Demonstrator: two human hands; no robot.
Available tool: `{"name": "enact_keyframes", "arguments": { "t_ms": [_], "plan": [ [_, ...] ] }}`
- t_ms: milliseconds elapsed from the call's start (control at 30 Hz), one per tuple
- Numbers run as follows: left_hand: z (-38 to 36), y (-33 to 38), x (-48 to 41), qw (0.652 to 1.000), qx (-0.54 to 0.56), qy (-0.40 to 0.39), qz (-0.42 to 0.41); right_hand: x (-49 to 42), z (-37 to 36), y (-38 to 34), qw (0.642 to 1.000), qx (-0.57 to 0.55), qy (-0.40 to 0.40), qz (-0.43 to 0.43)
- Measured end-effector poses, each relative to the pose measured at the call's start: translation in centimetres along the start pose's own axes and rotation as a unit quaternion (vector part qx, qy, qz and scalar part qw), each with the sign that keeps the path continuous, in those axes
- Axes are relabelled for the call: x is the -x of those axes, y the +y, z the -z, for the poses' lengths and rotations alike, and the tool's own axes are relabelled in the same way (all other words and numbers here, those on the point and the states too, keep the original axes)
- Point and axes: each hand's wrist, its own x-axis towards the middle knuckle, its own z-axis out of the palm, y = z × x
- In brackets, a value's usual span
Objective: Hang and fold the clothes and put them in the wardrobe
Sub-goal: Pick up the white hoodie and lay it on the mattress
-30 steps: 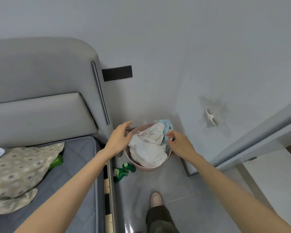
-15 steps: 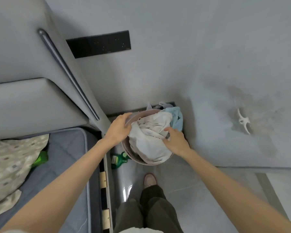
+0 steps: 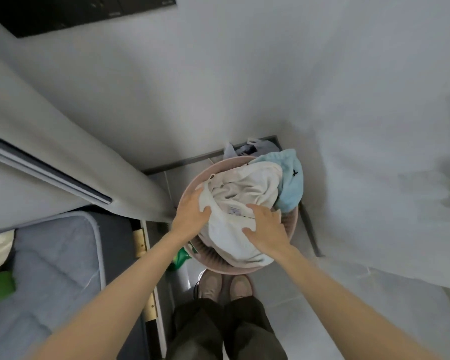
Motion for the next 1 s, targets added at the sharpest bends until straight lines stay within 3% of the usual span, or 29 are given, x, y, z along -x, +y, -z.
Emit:
{"name": "enact_keyframes", "arguments": {
  "t_ms": [300,500,633,733,800,1000],
  "plan": [
    [-7.2,-7.3,-6.7,0.998,0.03,-0.006,0.053,-7.8,-7.8,2.8,0.998,0.062,0.016,-0.012],
    [-9.8,-8.8,-9.7,0.968,0.193,-0.001,0.161,-9.2,-9.9,3.2,0.99,0.136,0.045,0.015],
    [-9.5,-7.9,-9.8,0.942,0.254,0.013,0.22,-7.9,-9.2,2.7,0.99,0.105,0.051,0.082],
    [-8.0,-6.3,-8.9,0.902,0.332,0.002,0.276,-5.6,-7.5,2.0,0.988,0.073,0.06,0.119],
    [-6.6,-4.8,-7.8,0.88,0.382,-0.006,0.283,-3.9,-5.9,1.6,0.988,0.031,0.072,0.136],
    [-2.3,1.8,-3.7,0.861,0.425,-0.014,0.28,1.9,1.4,-0.4,0.981,-0.048,0.071,0.174]
  ]
}}
